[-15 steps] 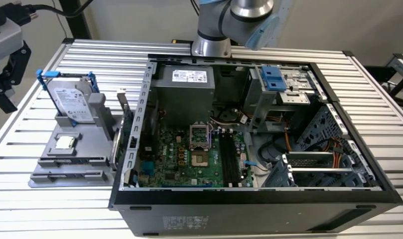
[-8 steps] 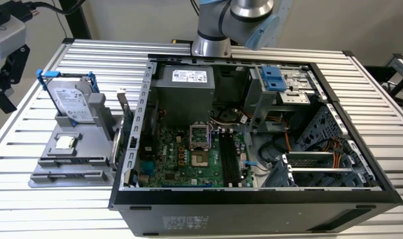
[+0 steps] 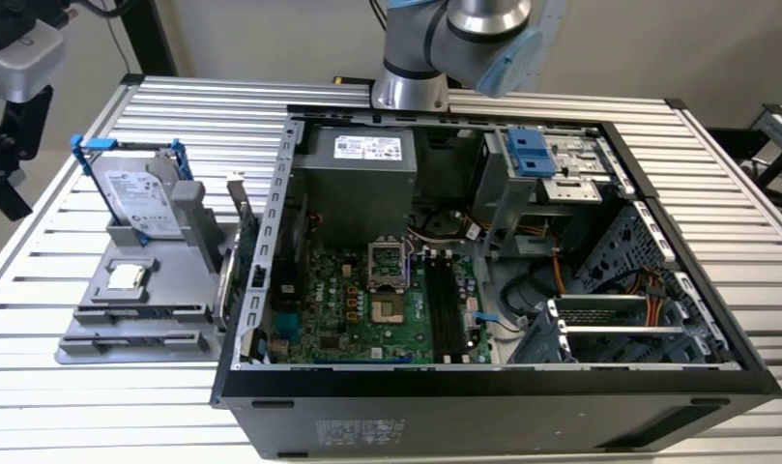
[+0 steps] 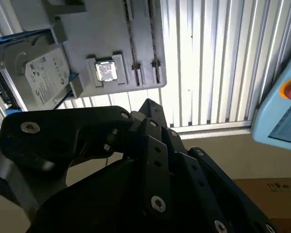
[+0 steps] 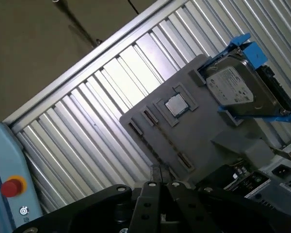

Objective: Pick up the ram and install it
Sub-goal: 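Pick up the ram and move it above insertion slot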

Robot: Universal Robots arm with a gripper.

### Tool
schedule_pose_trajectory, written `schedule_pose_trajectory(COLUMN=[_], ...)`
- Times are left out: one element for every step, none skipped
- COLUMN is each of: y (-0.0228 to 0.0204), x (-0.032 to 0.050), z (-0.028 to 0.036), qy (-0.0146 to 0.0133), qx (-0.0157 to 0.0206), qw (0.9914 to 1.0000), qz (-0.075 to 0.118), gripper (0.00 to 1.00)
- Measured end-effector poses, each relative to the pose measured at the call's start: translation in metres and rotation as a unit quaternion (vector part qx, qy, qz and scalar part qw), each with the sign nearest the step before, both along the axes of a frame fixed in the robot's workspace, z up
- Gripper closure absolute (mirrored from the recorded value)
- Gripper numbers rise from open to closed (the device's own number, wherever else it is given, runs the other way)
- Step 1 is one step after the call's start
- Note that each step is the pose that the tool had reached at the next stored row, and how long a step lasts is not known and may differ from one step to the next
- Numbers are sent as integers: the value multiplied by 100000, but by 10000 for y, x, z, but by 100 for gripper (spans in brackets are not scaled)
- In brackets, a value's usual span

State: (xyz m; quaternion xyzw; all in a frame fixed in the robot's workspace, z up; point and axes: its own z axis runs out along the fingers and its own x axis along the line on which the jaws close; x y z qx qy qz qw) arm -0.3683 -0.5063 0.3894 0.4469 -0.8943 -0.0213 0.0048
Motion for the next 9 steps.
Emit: schedule_pose_trajectory(y=[0,0,0,0,0,0,0,0,0], x=[0,0,0,0,0,0,0,0,0], z=[0,0,0,0,0,0,0,-1,-1], qy=[3,2,4,4,4,4,4,1,-1], qx=[-1,-1,-1,-1,0,2,2,2,3], qw=[99996,99983,99961,99933,99896,99850,99797,99731,99666], qz=[903,1823,2783,3649,4552,5480,6372,7330,8167], gripper=[100,100,100,100,100,100,100,100,100])
